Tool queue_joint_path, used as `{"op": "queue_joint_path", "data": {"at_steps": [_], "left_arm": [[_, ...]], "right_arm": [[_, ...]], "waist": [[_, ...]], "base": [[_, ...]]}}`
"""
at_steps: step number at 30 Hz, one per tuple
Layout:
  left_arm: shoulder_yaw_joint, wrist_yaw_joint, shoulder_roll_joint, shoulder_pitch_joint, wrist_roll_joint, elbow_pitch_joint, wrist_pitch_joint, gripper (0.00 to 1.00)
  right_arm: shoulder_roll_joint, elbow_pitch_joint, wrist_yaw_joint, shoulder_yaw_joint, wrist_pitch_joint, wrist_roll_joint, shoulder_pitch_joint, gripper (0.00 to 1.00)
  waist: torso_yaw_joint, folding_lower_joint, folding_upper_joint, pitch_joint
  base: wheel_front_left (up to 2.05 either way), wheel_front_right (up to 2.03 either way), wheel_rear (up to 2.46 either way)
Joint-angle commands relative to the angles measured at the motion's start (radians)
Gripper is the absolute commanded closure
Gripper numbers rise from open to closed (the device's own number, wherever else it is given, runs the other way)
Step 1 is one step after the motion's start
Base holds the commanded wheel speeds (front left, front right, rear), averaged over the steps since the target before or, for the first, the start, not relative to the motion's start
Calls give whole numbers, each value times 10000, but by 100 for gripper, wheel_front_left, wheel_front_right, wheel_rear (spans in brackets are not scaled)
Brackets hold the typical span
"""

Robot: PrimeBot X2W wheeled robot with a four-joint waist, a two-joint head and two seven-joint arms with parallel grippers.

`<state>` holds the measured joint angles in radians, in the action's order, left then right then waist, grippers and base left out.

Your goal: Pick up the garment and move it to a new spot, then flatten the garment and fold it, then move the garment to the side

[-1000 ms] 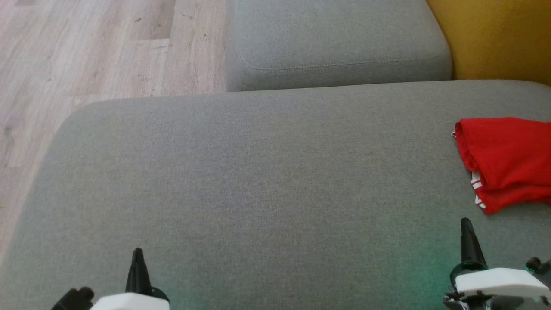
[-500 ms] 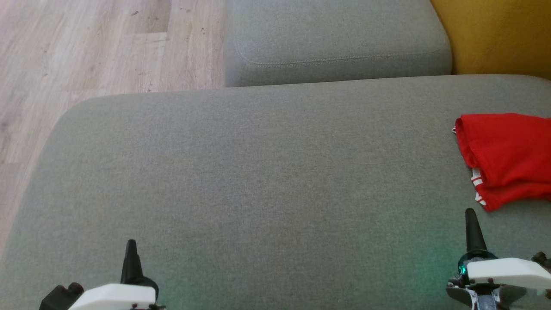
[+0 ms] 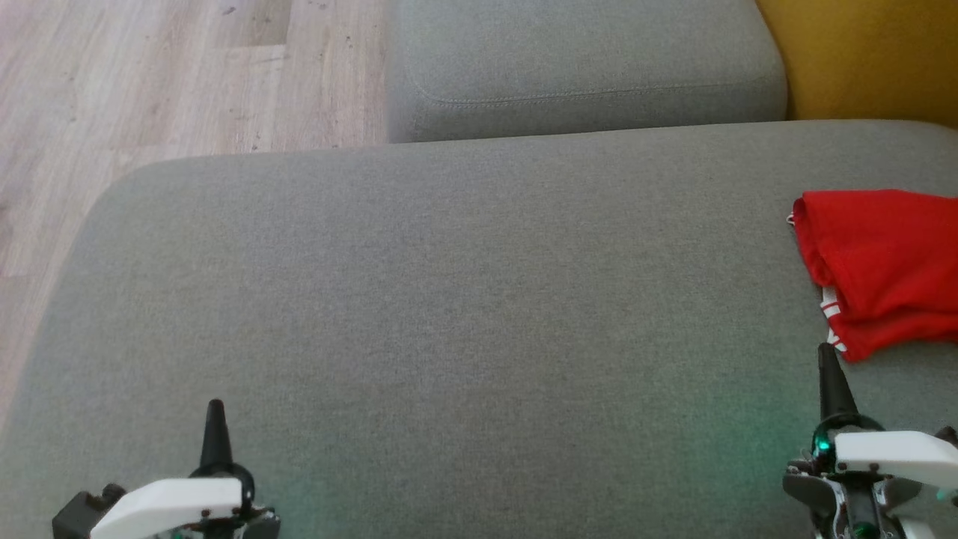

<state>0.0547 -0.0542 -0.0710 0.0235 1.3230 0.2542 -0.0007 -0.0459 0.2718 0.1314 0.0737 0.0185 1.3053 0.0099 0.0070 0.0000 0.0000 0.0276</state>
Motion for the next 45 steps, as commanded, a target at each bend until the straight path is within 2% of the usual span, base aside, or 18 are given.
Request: {"op": "queue_joint_path", "data": {"at_steps": [1, 26, 45], "left_arm": [[-483, -132, -110, -663, 390, -242, 91, 100], [-1282, -765, -83, -1282, 3193, -109, 815, 100], [-1364, -765, -24, -1288, 3124, -104, 881, 100]], "right_arm": [[-164, -312, -6, -98, 115, 418, -568, 100], [-159, -280, -7, 244, 821, 3163, -1163, 100], [-132, -277, -7, 282, 852, 3131, -1167, 100]], "waist": [[-7, 0, 0, -26], [-70, 0, 0, -308], [-70, 0, 0, -308]], "base": [[0, 0, 0], [0, 0, 0], [0, 0, 0]]}}
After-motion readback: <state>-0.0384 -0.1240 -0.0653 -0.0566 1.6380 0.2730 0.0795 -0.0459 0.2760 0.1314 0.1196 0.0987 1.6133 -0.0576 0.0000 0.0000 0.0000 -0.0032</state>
